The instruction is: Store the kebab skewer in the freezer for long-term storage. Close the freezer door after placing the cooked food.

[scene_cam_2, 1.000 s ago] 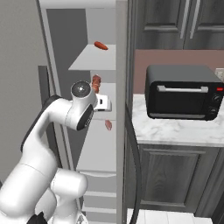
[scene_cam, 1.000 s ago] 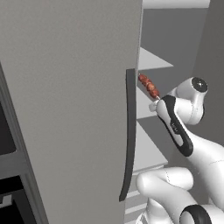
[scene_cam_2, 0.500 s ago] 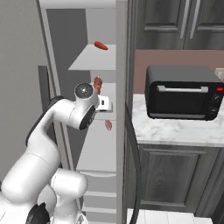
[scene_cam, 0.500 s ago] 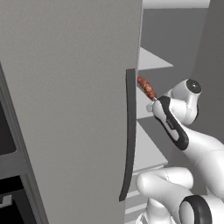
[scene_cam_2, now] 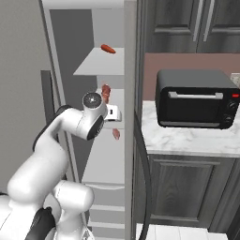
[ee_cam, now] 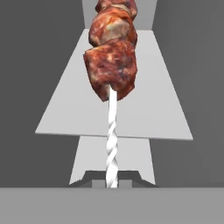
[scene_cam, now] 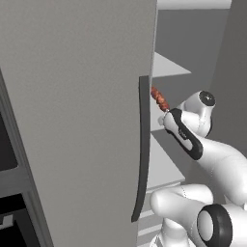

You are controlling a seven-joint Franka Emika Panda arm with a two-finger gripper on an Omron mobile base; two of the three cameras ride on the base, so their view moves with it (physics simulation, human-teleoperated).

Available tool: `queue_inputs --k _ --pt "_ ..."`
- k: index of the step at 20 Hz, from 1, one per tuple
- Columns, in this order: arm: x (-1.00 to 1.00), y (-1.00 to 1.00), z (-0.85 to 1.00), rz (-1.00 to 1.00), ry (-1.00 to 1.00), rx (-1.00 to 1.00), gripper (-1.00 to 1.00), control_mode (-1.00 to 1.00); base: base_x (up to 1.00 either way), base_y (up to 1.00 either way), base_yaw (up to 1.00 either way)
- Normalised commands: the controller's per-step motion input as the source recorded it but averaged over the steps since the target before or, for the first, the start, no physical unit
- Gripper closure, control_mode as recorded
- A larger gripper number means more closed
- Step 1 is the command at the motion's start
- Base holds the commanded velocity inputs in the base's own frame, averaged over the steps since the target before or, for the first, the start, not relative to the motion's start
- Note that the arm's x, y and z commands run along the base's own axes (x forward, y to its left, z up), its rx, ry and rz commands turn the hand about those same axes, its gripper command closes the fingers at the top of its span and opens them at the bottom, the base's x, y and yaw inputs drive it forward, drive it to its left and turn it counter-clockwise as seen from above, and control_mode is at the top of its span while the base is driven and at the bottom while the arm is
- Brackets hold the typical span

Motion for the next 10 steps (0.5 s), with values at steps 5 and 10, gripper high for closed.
queue_inputs --k 5,10 --pt "0.32 0.0 -0.05 0.0 0.0 0.0 1.0 -1.0 0.0 0.0 0.0" --pt "0.32 0.0 -0.06 0.0 0.0 0.0 1.0 -1.0 0.0 0.0 0.0"
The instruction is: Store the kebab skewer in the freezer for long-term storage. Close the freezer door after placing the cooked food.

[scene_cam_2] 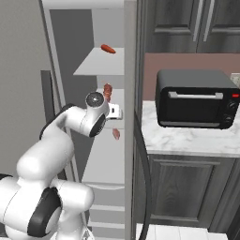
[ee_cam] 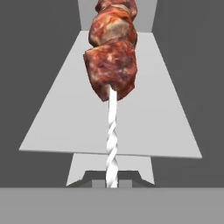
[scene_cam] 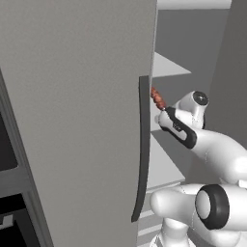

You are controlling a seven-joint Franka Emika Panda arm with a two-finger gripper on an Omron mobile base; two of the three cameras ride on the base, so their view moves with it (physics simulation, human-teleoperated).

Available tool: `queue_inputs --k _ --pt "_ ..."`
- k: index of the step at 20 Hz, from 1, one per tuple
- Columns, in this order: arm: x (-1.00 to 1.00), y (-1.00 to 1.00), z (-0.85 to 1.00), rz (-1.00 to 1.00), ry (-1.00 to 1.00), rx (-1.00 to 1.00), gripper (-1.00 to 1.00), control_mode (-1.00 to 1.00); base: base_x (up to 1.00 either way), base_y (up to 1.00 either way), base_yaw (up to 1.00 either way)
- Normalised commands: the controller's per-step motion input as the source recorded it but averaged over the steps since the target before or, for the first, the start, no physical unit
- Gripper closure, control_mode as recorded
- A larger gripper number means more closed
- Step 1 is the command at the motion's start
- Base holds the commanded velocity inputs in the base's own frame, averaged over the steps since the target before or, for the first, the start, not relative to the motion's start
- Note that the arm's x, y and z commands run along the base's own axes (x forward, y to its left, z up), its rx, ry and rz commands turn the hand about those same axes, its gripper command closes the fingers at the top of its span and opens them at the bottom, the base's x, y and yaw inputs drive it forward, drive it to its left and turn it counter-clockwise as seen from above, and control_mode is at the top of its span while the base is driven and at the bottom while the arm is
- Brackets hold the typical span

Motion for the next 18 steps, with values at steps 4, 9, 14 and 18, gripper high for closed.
queue_inputs --k 4,9,14,18 --pt "0.28 0.0 -0.03 0.0 0.0 0.0 1.0 -1.0 0.0 0.0 0.0" --pt "0.16 0.0 -0.11 0.0 0.0 0.0 1.0 -1.0 0.0 0.0 0.0" --pt "0.13 0.0 -0.17 0.0 0.0 0.0 1.0 -1.0 0.0 0.0 0.0" --pt "0.19 0.0 -0.17 0.0 0.0 0.0 1.0 -1.0 0.0 0.0 0.0"
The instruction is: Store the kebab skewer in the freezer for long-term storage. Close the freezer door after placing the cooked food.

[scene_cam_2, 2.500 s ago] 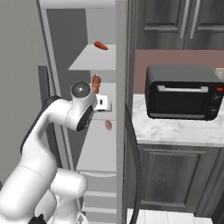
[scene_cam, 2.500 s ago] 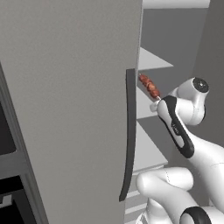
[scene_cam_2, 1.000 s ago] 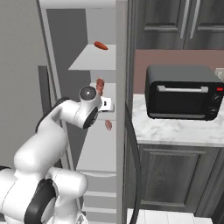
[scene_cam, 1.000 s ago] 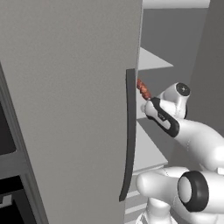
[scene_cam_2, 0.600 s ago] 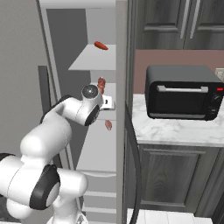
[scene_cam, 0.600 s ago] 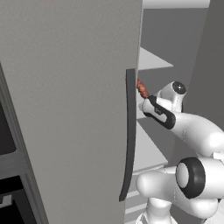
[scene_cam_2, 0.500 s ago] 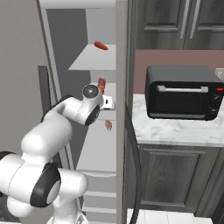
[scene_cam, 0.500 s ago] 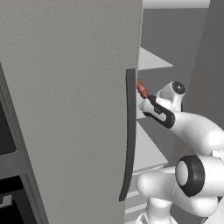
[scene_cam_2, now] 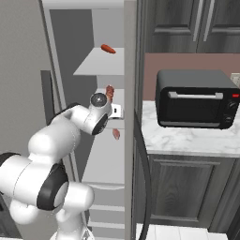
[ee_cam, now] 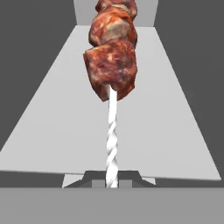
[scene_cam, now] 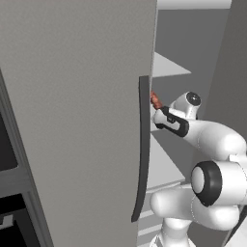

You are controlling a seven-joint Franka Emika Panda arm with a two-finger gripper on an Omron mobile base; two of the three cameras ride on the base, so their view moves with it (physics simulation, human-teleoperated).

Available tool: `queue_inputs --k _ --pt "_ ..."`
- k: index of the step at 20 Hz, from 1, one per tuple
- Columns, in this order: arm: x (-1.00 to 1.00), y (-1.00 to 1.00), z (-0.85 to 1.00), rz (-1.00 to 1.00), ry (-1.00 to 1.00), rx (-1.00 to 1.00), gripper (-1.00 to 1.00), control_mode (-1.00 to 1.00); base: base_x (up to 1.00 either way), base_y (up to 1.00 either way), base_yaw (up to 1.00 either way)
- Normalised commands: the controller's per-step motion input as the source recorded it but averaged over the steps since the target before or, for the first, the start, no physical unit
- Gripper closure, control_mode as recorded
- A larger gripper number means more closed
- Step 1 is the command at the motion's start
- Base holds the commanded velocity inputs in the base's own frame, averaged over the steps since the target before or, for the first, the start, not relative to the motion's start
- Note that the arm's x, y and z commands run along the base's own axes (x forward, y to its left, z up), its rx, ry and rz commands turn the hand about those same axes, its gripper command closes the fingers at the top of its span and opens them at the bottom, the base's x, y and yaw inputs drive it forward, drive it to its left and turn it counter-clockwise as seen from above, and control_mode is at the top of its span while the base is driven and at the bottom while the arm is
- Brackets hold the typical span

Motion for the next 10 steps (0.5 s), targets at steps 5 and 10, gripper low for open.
queue_inputs --k 5,10 --pt "0.19 0.02 -0.18 0.0 0.0 0.0 1.0 -1.0 0.0 0.0 0.0" --pt "0.19 0.03 -0.16 0.0 0.0 0.0 1.0 -1.0 0.0 0.0 0.0"
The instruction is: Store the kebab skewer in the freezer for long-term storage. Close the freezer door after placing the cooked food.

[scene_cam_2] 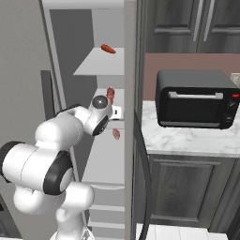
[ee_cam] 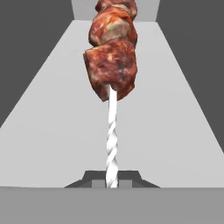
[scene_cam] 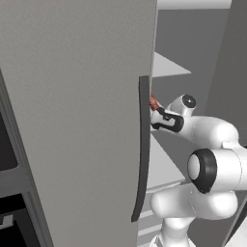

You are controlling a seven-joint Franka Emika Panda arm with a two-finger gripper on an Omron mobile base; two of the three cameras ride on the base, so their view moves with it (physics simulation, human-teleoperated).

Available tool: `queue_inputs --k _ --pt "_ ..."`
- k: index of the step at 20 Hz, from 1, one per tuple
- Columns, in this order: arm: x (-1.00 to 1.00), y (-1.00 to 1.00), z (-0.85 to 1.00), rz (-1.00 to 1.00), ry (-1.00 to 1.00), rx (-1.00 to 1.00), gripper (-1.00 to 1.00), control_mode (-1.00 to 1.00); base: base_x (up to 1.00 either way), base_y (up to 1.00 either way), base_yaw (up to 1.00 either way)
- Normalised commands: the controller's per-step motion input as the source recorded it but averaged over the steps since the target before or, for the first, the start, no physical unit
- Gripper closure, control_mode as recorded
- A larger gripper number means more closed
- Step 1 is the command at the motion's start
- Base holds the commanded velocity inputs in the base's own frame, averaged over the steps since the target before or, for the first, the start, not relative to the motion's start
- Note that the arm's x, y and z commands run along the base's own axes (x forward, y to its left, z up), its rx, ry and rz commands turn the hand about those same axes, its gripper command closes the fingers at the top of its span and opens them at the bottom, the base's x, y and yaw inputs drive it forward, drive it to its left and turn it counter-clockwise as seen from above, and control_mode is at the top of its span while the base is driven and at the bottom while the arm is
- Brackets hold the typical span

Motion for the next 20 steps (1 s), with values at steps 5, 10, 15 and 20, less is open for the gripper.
queue_inputs --k 5,10,15,20 --pt "0.18 0.01 -0.15 0.0 0.0 0.0 1.0 -1.0 0.0 0.0 0.0" --pt "0.15 0.0 -0.15 0.0 0.0 0.0 1.0 -1.0 0.0 0.0 0.0" --pt "0.17 0.0 -0.14 0.0 0.0 0.0 -1.0 -1.0 0.0 0.0 0.0" --pt "0.09 0.0 -0.05 0.0 0.0 0.0 -1.0 -1.0 0.0 0.0 0.0"
